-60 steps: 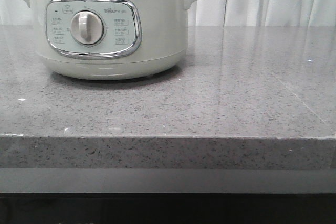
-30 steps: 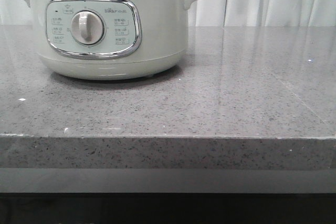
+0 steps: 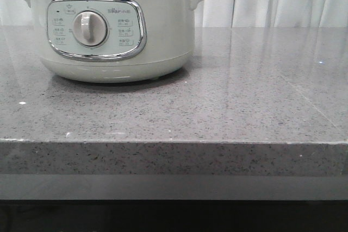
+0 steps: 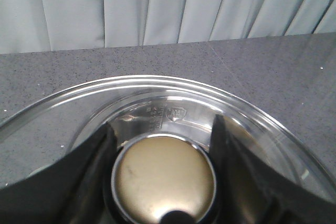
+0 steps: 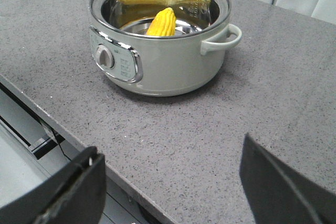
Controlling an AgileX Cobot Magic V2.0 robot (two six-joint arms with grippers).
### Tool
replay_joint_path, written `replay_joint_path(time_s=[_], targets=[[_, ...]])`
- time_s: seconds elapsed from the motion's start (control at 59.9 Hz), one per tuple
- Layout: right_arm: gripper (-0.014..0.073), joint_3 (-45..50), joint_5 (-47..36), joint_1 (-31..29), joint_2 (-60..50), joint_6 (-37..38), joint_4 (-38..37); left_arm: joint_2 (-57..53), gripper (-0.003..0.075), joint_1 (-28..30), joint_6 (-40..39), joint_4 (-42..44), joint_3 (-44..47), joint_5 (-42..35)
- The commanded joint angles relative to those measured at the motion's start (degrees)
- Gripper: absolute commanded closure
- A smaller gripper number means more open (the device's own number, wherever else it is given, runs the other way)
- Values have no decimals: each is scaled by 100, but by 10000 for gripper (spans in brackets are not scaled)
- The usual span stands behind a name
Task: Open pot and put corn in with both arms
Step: 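Lower the glass lid back onto the pot with the left gripper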
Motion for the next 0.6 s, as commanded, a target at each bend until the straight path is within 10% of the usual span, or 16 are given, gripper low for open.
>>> replay_joint_path(time_s=[0.0, 0.585], targets=[[50, -137, -392, -22, 7, -48, -22, 112, 479, -102, -39, -115, -546, -829], [50, -137, -392, -22, 7, -48, -22, 1266, 479, -533, 14, -81, -1119, -1409]])
